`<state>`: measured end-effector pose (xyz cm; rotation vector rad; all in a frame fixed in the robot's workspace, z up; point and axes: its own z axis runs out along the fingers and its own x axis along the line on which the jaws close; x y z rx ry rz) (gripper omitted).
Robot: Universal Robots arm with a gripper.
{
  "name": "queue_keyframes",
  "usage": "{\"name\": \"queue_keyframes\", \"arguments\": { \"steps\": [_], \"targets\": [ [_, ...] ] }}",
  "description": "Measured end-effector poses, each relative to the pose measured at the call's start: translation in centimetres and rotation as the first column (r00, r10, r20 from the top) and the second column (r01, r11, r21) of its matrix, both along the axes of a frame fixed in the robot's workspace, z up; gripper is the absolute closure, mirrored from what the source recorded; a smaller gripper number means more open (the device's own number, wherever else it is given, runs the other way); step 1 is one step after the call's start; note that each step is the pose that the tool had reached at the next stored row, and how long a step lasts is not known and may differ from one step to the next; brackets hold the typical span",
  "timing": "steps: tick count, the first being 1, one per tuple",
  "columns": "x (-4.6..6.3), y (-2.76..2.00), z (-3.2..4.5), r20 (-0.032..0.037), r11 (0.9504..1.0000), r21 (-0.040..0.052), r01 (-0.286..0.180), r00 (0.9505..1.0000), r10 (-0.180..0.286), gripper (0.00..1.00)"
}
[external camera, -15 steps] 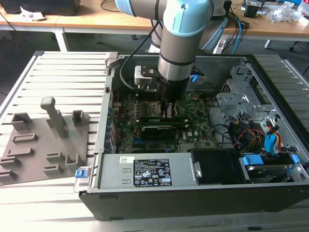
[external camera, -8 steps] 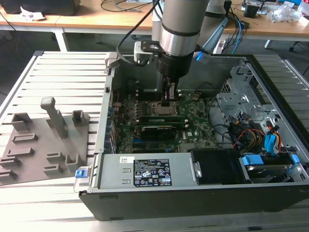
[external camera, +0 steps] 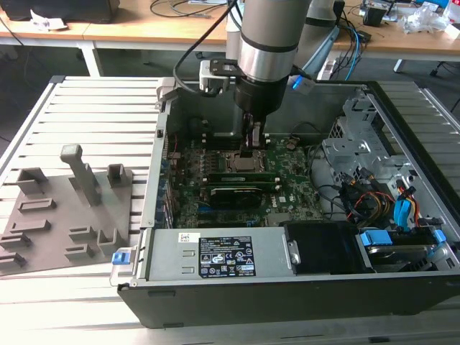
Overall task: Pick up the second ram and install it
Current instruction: 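Press down the second ram until it locks into place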
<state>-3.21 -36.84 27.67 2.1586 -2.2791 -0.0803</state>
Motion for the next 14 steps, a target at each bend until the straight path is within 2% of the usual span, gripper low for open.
{"name": "queue_keyframes", "arguments": {
  "steps": [2, 4, 9, 10, 14],
  "targets": [
    [0.3, -0.01, -0.03, -0.0003, 1.0, -0.0003, 0.0, 1.0, 0.0, 0.89],
    [1.4, -0.01, -0.51, -0.0036, 1.0, -0.0004, 0.0, 1.0, 0.0, 0.89],
    [4.0, 0.0, -2.01, -0.0041, 1.0, -0.0002, 0.0, 1.0, 0.0, 0.89],
    [4.7, -0.09, -2.75, -0.0043, 1.0, -0.0001, 0.0, 1.0, 0.0, 0.89],
    [5.0, -0.54, -3.97, -0.0044, 1.0, -0.0001, 0.0, 1.0, 0.0, 0.89]
  ]
}}
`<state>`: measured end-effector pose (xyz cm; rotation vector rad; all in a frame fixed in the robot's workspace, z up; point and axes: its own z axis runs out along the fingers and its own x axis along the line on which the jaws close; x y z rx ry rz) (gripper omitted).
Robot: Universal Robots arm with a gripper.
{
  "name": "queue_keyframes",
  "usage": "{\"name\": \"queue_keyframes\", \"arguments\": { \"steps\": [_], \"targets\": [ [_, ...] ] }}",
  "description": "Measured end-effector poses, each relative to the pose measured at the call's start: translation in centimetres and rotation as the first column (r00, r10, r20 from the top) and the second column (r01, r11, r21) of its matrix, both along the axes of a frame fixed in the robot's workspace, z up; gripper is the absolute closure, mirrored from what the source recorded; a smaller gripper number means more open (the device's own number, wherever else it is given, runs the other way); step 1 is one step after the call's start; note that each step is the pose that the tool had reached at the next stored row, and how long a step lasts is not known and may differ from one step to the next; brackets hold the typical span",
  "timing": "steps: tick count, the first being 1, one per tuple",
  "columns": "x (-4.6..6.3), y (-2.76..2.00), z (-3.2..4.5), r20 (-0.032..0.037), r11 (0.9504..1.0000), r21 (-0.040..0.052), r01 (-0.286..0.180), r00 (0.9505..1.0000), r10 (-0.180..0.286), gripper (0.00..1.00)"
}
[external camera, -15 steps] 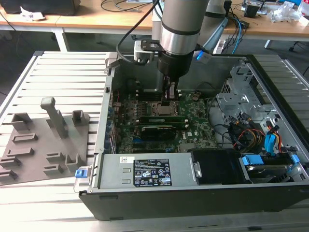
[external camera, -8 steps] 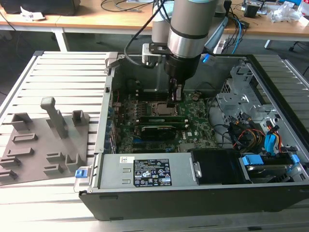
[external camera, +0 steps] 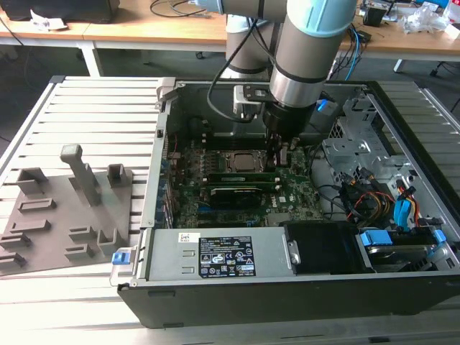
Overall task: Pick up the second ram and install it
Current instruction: 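Press down the second ram until it locks into place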
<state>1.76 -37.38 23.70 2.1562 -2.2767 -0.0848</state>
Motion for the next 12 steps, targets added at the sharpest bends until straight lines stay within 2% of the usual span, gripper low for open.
{"name": "queue_keyframes", "arguments": {
  "steps": [3, 6, 7, 9, 12],
  "targets": [
    [0.0, -0.16, -0.75, 0.0, 1.0, -0.0005, 0.0, 1.0, 0.0, 0.89],
    [0.0, -0.14, -0.69, 0.0011, 1.0, 0.001, 0.0, 1.0, 0.0, 0.89],
    [0.0, -0.14, -0.3, 0.003, 1.0, 0.001, 0.0, 1.0, 0.0, 0.89],
    [-0.8, -0.16, -0.01, 0.0099, 1.0, 0.0002, 0.0, 1.0, 0.0, 0.89],
    [-2.3, -0.16, 0.0, 0.014, 1.0, 0.0001, 0.0, 0.9999, 0.0, 0.89]
  ]
}}
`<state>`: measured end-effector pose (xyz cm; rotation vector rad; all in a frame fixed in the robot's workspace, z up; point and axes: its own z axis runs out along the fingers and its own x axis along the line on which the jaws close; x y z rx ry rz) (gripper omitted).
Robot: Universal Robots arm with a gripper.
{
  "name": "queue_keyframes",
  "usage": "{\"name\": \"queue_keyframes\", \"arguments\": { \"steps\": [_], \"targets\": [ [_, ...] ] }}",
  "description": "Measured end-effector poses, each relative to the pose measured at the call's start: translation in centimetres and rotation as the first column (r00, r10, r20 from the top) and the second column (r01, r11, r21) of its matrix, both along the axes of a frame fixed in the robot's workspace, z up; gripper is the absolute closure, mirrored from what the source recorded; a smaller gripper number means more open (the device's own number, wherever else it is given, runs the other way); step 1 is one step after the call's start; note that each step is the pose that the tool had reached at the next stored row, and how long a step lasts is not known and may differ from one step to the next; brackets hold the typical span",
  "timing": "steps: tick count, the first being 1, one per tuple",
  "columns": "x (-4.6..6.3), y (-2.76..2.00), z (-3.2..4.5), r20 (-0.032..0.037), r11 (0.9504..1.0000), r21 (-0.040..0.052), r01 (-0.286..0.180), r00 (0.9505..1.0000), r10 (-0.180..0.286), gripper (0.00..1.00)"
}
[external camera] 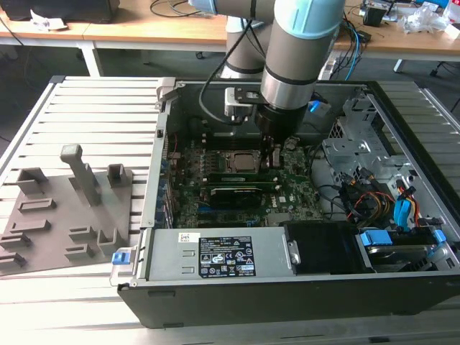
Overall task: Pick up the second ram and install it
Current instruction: 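Press down the second ram until it locks into place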
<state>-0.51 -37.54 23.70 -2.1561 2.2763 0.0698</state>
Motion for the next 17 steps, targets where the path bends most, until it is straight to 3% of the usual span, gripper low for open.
{"name": "queue_keyframes", "arguments": {
  "steps": [3, 6, 8, 12, 17],
  "targets": [
    [-1.7, 0.01, -0.01, 0.0036, 1.0, 0.0001, 0.0, 1.0, 0.0, 0.89],
    [-4.5, 0.01, -0.06, 0.0078, 1.0, 0.0, 0.0, 1.0, 0.0, 0.89],
    [-5.5, 0.01, -0.2, 0.0082, 1.0, -0.0001, 0.0, 1.0, 0.0, 0.89],
    [-6.4, 0.0, -0.58, 0.0081, 1.0, -0.0004, 0.0, 1.0, 0.0, 0.89],
    [-6.6, 0.0, -0.93, 0.0078, 1.0, 0.0, 0.0, 1.0, 0.0, 0.89]
  ]
}}
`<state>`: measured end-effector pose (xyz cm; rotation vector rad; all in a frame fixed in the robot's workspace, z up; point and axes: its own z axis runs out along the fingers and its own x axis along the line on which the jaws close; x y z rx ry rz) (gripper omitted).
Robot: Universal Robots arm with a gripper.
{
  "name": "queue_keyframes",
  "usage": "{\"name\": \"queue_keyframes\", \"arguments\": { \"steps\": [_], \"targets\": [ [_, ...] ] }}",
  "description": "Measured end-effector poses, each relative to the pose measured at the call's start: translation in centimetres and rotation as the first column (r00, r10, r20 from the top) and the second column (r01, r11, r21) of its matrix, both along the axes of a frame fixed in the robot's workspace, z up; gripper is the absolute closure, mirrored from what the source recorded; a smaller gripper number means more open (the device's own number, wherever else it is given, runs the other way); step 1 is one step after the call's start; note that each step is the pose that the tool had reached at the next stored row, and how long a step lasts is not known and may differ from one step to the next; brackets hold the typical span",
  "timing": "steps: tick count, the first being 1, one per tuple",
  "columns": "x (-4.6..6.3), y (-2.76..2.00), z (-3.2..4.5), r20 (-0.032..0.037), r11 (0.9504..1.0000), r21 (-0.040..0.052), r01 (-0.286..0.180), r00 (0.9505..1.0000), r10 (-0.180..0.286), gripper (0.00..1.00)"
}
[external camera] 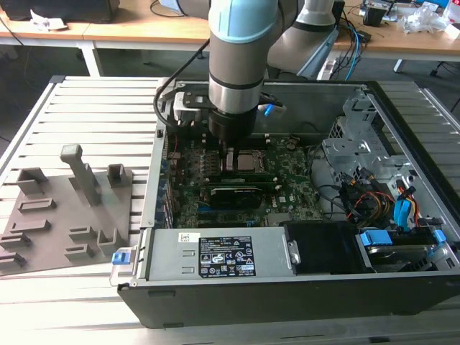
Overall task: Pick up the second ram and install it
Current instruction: 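Press down the second ram until it locks into place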
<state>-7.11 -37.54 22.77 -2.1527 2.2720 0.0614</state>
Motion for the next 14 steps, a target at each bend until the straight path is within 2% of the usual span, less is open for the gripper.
{"name": "queue_keyframes", "arguments": {
  "steps": [1, 3, 4, 5, 7, 8, 10, 14],
  "targets": [
    [0.0, 0.01, 0.04, 0.0004, 1.0, 0.0008, 0.0, 1.0, 0.0, 0.89],
    [0.1, 0.01, 0.75, 0.0004, 1.0, 0.0006, 0.0, 1.0, 0.0, 0.89],
    [0.2, 0.01, 0.84, 0.0005, 1.0, 0.0009, 0.0, 1.0, 0.0, 0.89],
    [0.6, 0.01, 0.87, -0.0006, 1.0, 0.0008, 0.0, 1.0, 0.0, 0.89],
    [2.8, 0.02, 0.88, -0.0122, 1.0, 0.0006, 0.0, 0.9999, 0.0, 0.89],
    [3.5, 0.03, 0.88, -0.0155, 1.0, 0.0006, 0.0, 0.9999, 0.0, 0.89],
    [3.9, 0.09, 0.92, -0.0167, 1.0, 0.0006, 0.0, 0.9999, 0.0, 0.89],
    [4.1, 0.16, 2.84, -0.0166, 1.0, 0.0008, 0.0, 0.9999, 0.0, 0.89]
  ]
}}
